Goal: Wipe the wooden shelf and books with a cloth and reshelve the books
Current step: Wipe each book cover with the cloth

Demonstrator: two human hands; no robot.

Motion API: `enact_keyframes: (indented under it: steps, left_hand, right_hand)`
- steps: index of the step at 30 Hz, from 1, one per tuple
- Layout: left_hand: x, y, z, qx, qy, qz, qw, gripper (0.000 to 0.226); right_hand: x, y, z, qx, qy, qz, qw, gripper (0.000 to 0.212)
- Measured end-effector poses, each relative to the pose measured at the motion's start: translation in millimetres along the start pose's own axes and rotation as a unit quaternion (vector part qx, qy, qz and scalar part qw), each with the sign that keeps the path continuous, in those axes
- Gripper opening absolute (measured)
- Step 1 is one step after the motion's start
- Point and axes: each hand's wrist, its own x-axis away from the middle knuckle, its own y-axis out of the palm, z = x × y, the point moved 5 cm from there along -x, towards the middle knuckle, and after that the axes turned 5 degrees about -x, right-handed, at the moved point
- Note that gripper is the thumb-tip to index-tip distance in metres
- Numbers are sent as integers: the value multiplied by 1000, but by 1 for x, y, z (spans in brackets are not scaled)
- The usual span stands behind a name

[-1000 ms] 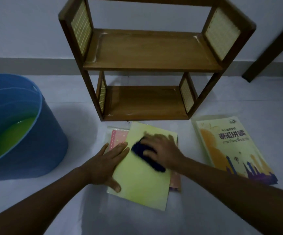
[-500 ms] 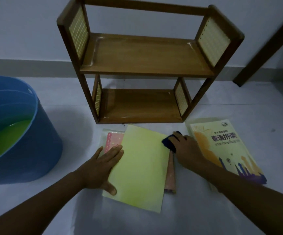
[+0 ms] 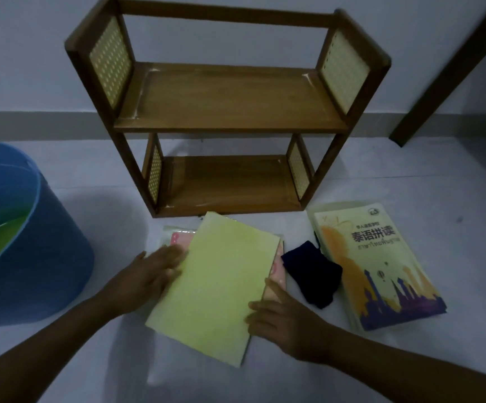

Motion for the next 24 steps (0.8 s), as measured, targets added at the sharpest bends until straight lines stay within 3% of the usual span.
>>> enact_keyframes:
  steps: [1, 4, 8, 10, 13, 16, 19, 21, 24]
  left_hand:
    - [3, -5, -11, -12, -4, 27, 1000, 51]
    - [7, 6, -19, -138, 26, -11, 990, 86]
    - [10, 25, -1, -174, 65, -50, 981, 72]
    - [11, 24, 1, -180, 67, -57, 980, 70]
    - [11, 22, -3, -183, 78, -47, 979, 69]
    - [16, 18, -8, -177, 78, -33, 981, 62]
    - [17, -4, -4, -117, 84, 21, 989, 66]
    - [13, -29, 13, 16, 80, 94, 992, 72]
    - [10, -77, 56, 209, -2, 285, 936, 49]
  right_hand:
    - [-6, -6, 6, -5, 19, 6, 1000, 14]
    - [-14, -5, 14, 5, 65, -40, 997, 32]
    - [-2, 20, 9, 48, 98, -158, 981, 61]
    - [-7, 27, 5, 72, 117, -177, 974, 68]
    - [-21, 34, -13, 116, 58, -121, 984, 35]
    - [-26, 22, -19, 81, -5, -45, 996, 33]
    - [-50, -34, -7, -30, 45, 62, 997, 33]
    - [-73, -87, 9, -142, 134, 131, 972, 29]
    - [-90, -159, 29, -330, 246, 245, 878, 26]
